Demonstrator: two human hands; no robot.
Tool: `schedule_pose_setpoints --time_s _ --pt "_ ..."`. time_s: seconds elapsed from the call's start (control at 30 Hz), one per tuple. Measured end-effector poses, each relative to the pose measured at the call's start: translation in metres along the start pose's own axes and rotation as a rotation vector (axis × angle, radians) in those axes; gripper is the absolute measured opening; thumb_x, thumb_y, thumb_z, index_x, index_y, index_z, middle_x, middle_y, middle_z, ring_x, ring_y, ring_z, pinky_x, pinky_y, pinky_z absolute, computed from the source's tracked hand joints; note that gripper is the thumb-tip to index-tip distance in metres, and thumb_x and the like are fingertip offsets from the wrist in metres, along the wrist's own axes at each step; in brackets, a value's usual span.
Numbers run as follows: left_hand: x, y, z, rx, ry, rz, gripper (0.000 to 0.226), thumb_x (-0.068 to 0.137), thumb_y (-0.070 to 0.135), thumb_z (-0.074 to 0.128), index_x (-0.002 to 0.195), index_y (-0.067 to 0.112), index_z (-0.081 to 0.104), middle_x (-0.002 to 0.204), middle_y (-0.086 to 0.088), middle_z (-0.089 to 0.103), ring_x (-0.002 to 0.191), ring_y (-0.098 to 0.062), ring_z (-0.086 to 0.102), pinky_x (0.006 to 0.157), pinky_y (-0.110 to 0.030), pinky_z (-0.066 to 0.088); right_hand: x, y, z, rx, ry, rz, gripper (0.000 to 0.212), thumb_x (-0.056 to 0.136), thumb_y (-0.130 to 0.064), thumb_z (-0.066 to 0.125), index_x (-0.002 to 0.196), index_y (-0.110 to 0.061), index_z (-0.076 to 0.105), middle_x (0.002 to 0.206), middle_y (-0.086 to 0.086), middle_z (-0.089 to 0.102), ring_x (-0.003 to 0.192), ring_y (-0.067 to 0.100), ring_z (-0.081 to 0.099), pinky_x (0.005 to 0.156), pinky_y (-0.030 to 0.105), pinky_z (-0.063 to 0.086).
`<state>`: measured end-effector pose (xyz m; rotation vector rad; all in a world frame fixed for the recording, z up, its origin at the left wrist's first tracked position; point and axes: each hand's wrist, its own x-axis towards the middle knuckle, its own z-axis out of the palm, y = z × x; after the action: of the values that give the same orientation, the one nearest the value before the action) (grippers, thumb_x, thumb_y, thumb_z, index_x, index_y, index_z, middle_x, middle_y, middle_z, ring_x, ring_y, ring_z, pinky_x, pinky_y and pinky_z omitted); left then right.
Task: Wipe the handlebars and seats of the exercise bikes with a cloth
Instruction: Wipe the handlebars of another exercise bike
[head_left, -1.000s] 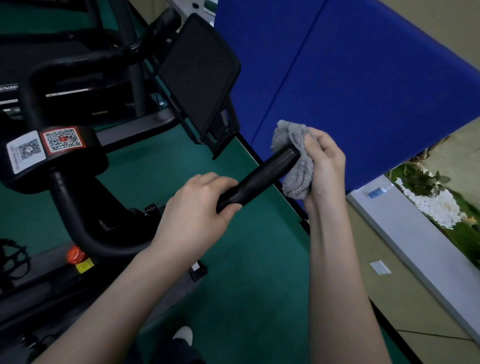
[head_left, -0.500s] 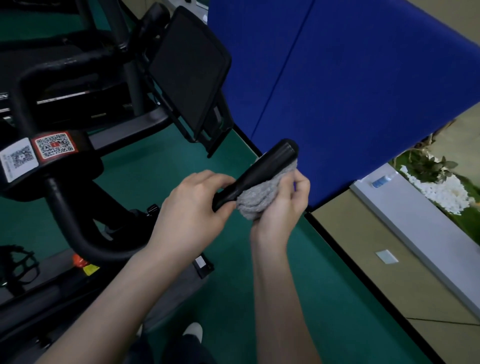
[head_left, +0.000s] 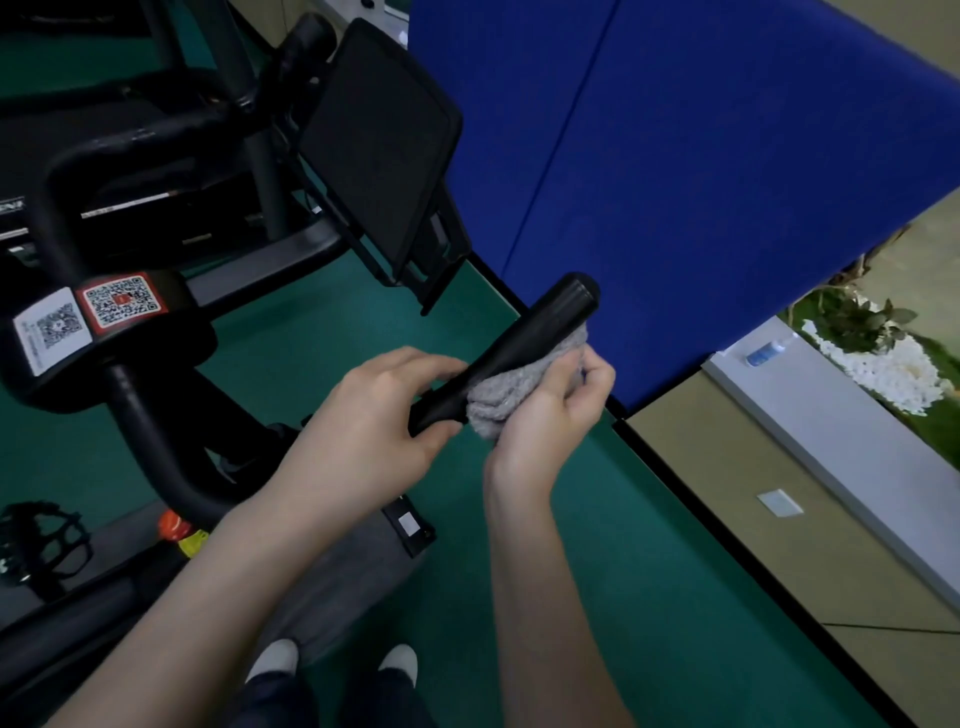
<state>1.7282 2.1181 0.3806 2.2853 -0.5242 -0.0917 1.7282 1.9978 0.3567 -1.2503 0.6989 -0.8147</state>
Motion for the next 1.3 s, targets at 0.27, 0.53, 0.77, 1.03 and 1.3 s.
schedule_pose_setpoints --time_s 0.27,0.53,0.77,1.03,1.3 --pt "-0.006 -0.007 -0.001 0.028 -0.041 0.002 0.051 0.077 0.023 0.075 0.124 0.031 0.058 0.103 0.024 0.049 0.094 0.001 0.048 0.079 -0.012 0.034 -0.001 0.006 -0.022 -0.084 -0.056 0.020 0.015 0.100 -0.009 0.044 0.091 -0.017 0.054 0.094 0.006 0.063 0.089 0.018 0.062 0.086 0.037 0.050" --pt "-0.006 -0.007 0.000 0.001 -0.041 -0.010 0.049 0.079 0.027 0.073 0.125 0.034 0.056 0.107 0.023 0.050 0.102 -0.004 0.052 0.086 -0.022 0.041 0.062 -0.051 -0.010 -0.306 -0.101 -0.517 0.009 0.095 -0.004 0.048 0.097 -0.007 0.056 0.090 -0.009 0.058 0.084 -0.009 0.054 0.078 0.010 0.042" --pt "-0.004 -0.010 -0.002 -0.016 -0.075 -0.001 0.050 0.080 0.028 0.072 0.126 0.032 0.055 0.107 0.021 0.049 0.106 -0.007 0.052 0.088 -0.022 0.040 0.077 -0.103 0.001 -1.026 -0.767 -0.788 0.012 0.096 -0.015 0.048 0.095 -0.016 0.060 0.074 -0.016 0.054 0.077 0.020 0.055 0.079 0.034 0.040" --pt "-0.001 -0.017 -0.005 -0.061 -0.141 0.006 0.051 0.080 0.034 0.072 0.127 0.035 0.053 0.115 0.016 0.053 0.106 -0.011 0.054 0.091 -0.038 0.048 0.073 -0.124 0.037 -1.519 -1.214 -0.765 0.017 0.092 -0.011 0.048 0.081 -0.020 0.058 0.055 -0.037 0.054 0.048 0.005 0.051 0.046 0.016 0.037" --pt "-0.003 -0.019 -0.002 -0.057 -0.112 0.000 0.049 0.080 0.038 0.070 0.126 0.035 0.052 0.114 0.012 0.055 0.104 -0.016 0.055 0.087 -0.037 0.049 0.057 -0.114 0.049 -1.710 -1.293 -0.838 0.015 0.092 -0.014 0.049 0.086 -0.021 0.061 0.066 -0.006 0.062 0.061 0.018 0.056 0.065 0.036 0.044"
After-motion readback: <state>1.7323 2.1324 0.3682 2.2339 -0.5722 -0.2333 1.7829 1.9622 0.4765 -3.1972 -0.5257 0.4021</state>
